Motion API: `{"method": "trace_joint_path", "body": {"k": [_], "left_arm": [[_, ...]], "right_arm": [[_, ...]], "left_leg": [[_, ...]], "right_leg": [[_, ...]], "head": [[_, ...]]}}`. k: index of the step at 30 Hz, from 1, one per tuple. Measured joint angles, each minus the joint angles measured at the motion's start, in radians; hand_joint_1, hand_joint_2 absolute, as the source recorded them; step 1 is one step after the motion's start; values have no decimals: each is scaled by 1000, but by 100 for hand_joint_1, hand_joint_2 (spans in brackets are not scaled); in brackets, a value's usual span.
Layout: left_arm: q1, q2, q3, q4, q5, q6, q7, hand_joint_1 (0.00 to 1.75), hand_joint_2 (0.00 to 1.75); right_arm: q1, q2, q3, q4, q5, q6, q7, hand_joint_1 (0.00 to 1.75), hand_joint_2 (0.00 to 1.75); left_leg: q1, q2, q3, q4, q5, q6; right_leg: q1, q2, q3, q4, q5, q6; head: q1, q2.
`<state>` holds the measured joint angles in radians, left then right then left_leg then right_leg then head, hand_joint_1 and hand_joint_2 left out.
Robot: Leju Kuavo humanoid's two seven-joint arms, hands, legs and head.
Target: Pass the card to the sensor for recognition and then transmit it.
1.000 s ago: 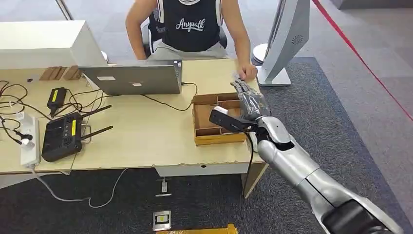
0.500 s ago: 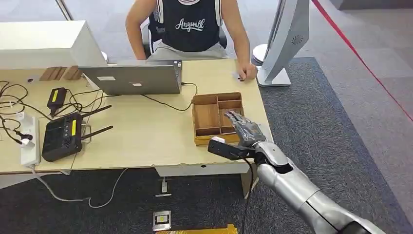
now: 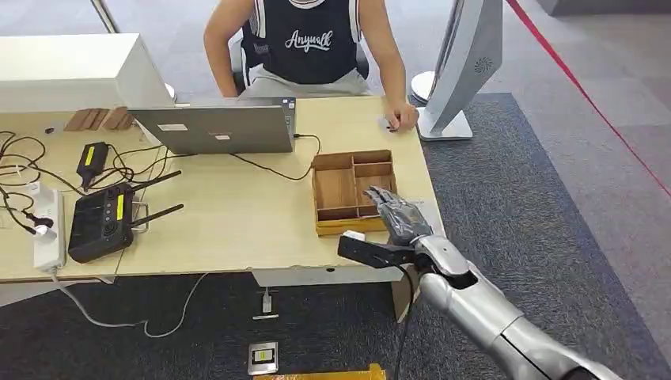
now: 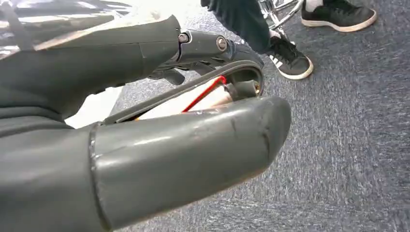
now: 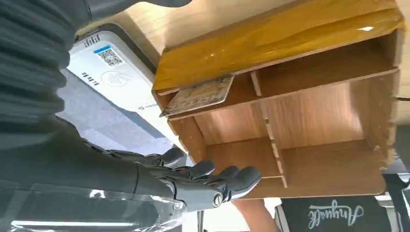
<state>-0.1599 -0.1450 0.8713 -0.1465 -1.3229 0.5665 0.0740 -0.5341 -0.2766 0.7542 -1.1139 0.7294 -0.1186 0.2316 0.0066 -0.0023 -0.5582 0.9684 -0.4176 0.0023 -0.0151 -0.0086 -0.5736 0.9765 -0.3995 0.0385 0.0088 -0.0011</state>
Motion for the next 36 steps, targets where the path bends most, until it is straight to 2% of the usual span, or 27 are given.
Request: {"method": "trace_joint_path", "body": {"k": [7, 11, 19, 30, 36], "left_arm": [[-5, 0, 0, 0, -25, -5, 3, 0, 0], [-11, 0, 0, 0, -33, -5, 3, 0, 0], [-15, -1, 1, 0, -41, -5, 3, 0, 0], [-15, -1, 1, 0, -44, -5, 10, 0, 0], [-15, -1, 2, 0, -52, -4, -1, 0, 0]], "right_arm": [[-20, 17, 8, 23, 79, -100, 0, 0, 175], [-29, 36, 8, 61, 60, -143, -36, 0, 175], [-45, 69, 8, 122, 53, -159, -51, 0, 175], [-55, 84, 8, 177, 47, -160, -52, 0, 175], [-74, 83, 8, 209, 94, -222, -37, 0, 175]], "left_leg": [[0, 0, 0, 0, 0, 0], [0, 0, 0, 0, 0, 0], [0, 0, 0, 0, 0, 0], [0, 0, 0, 0, 0, 0], [0, 0, 0, 0, 0, 0]], "right_leg": [[0, 0, 0, 0, 0, 0], [0, 0, 0, 0, 0, 0], [0, 0, 0, 0, 0, 0], [0, 0, 0, 0, 0, 0], [0, 0, 0, 0, 0, 0]], "head": [[0, 0], [0, 0], [0, 0], [0, 0], [0, 0]]}}
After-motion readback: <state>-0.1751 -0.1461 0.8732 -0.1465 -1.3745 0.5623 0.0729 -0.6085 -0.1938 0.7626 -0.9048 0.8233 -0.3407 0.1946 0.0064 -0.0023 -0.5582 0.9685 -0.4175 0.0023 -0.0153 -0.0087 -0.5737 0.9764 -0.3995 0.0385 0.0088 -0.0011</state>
